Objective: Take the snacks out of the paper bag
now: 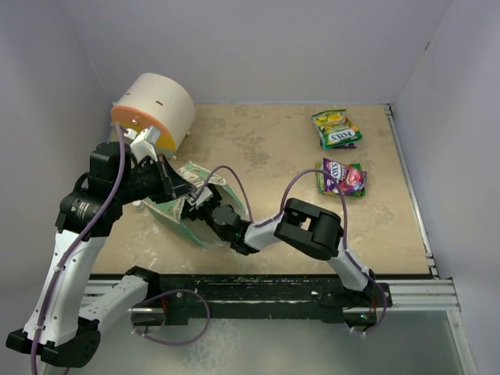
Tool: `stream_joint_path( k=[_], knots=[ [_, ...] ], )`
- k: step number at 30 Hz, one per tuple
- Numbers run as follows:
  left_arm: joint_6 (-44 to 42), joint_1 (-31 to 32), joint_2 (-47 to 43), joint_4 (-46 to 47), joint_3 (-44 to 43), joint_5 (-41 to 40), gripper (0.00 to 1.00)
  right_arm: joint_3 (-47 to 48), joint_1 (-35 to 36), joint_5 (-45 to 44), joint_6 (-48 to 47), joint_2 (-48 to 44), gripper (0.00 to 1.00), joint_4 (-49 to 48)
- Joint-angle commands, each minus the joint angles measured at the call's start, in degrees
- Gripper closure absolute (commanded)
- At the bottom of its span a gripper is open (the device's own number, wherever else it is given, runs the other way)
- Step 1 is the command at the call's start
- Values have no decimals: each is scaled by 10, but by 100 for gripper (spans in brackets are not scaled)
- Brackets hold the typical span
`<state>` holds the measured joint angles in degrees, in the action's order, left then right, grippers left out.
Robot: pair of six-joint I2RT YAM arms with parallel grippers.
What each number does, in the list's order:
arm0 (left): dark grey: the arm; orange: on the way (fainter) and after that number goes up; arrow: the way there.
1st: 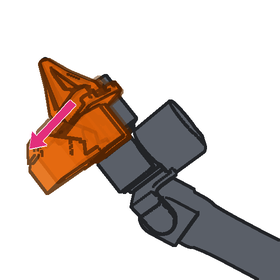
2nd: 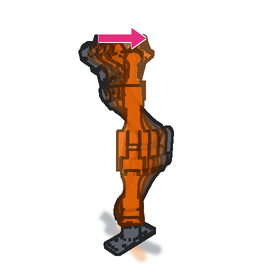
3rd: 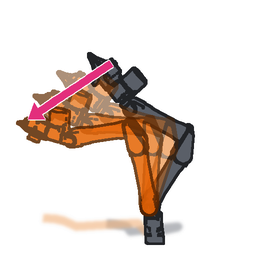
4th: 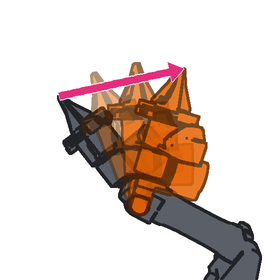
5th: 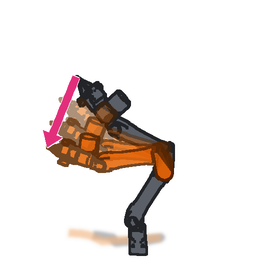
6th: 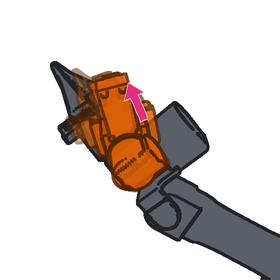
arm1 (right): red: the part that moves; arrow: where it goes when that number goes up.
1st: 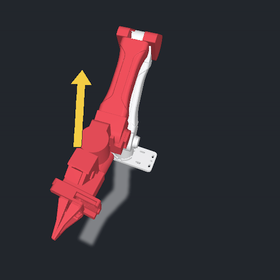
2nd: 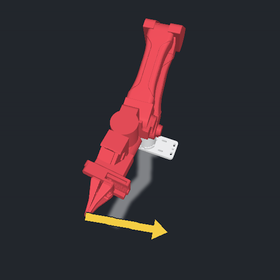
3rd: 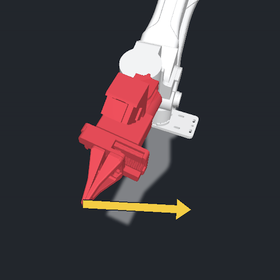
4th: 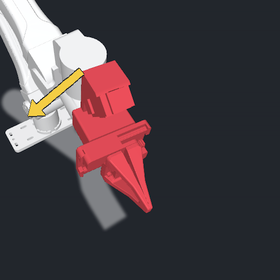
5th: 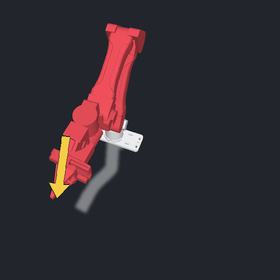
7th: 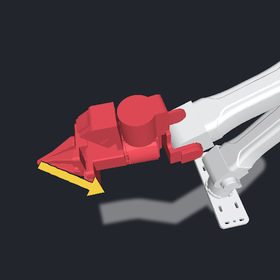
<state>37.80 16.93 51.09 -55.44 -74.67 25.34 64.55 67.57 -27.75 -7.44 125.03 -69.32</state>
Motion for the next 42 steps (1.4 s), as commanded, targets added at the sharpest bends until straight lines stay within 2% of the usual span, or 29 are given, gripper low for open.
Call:
stream_joint_path(
  k=[1, 11, 17, 24, 28, 32, 35, 40, 42],
  knots=[
    [-15, 0, 4, 16, -30, 15, 100, 31, -9, 6, 17, 10, 28, -27],
    [-6, 0, 9, 29, -21, 30, 100, 103, -26, -20, 56, 63, 15, 27],
    [-4, 0, 8, 23, -24, 27, 100, 129, -42, -11, 90, 88, 20, 61],
    [2, -1, 0, 8, -25, 12, 100, 159, -52, 2, 112, 106, 45, 102],
    [5, 0, -5, -3, -24, -4, 100, 163, -56, 19, 115, 99, 68, 120],
    [7, -1, -9, -16, -21, -19, 100, 156, -56, 21, 113, 80, 79, 131],
    [8, 0, -12, -28, -18, -36, 100, 146, -55, 31, 113, 63, 92, 138],
    [10, 0, -15, -35, -17, -51, 100, 117, -55, 55, 126, 35, 100, 141],
    [10, 0, -17, -41, -17, -57, 100, 104, -55, 63, 131, 22, 100, 146]
  ],
)
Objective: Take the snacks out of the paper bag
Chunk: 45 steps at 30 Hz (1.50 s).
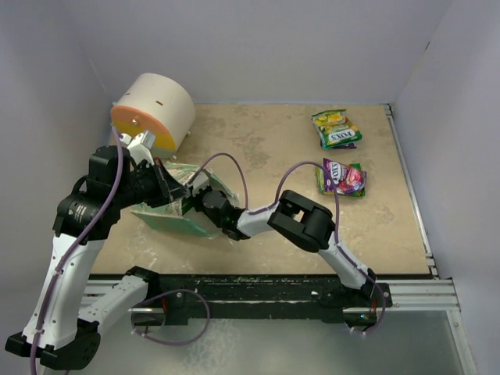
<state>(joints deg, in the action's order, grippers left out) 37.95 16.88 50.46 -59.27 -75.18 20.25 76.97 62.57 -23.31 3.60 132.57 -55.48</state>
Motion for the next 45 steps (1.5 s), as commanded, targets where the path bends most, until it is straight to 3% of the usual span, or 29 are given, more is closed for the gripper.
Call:
stream_joint_path(
  k=[1, 14, 28, 37, 45],
  knots=[
    [9, 0, -11, -5, -12, -10, 100, -27, -5, 23, 20, -60, 100, 8],
    [12, 0, -14, -23, -7, -46, 100, -133, -3, 86, 80, -158, 100, 26],
    [7, 1, -34, -39, 10, -54, 100, -239, -2, 70, 65, -262, 100, 54],
    [16, 1, -44, 49, 48, 58, 100, -170, 15, 98, 44, -228, 100, 46],
    [2, 0, -48, 16, 62, 52, 100, -122, 31, 104, 35, -184, 83, 23]
  ],
)
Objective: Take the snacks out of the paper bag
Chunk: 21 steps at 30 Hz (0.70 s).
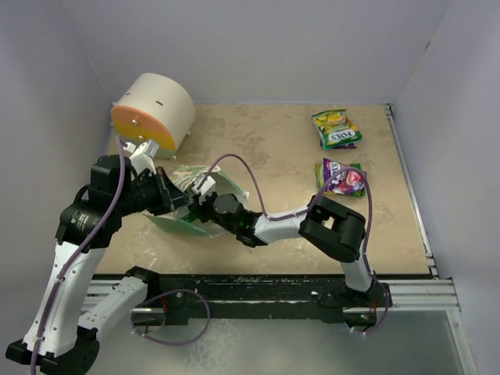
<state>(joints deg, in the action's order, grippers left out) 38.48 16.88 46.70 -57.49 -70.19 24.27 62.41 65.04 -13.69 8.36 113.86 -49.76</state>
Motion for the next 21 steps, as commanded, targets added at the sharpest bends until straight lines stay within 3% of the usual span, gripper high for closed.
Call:
stream_joint_path(
  k=[1, 6, 14, 18, 21],
  knots=[
    [-3, 0, -15, -9, 17, 8, 100, 24, 6, 8, -18, 2, 80, -37],
    [-2, 0, -37, -35, 28, -18, 100, 11, 14, 57, -46, -3, 64, -48],
    [-5, 0, 16, 22, -9, -18, 100, 20, 77, 122, -24, 22, 62, -80],
    [-6, 0, 41, 46, -27, -9, 100, 51, 105, 126, -2, 48, 60, -93],
    [-6, 0, 35, 41, -17, -8, 100, 33, 98, 94, 10, 38, 53, -103]
  ],
)
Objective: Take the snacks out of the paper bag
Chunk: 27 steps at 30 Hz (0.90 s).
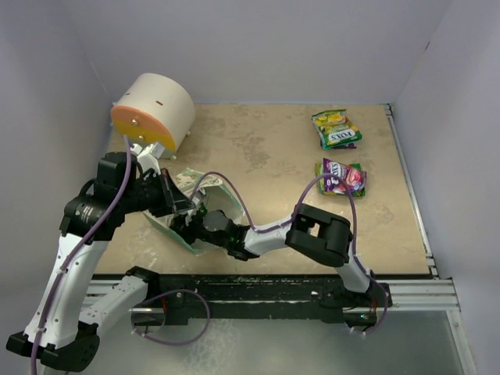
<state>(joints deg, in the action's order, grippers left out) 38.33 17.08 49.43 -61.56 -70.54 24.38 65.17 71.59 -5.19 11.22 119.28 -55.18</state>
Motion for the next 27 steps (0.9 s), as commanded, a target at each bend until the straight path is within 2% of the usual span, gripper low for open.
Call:
stream_joint_path(
  k=[1, 9, 16, 21, 27],
  knots=[
    [-2, -2, 0, 80, -6, -8, 100, -7, 25, 2, -26, -25, 51, -53],
    [8, -2, -63, 51, 36, -14, 100, -98, -21, -25, -52, -78, 42, -46],
    [7, -2, -68, 43, 40, -18, 100, -116, -26, -84, -94, -102, 34, -32],
    [11, -2, -61, 55, 39, -6, 100, -81, -27, -151, -102, -77, 34, -20],
    [14, -2, -58, 58, 36, 0, 100, 11, -29, -195, -90, -22, 30, -29]
  ],
)
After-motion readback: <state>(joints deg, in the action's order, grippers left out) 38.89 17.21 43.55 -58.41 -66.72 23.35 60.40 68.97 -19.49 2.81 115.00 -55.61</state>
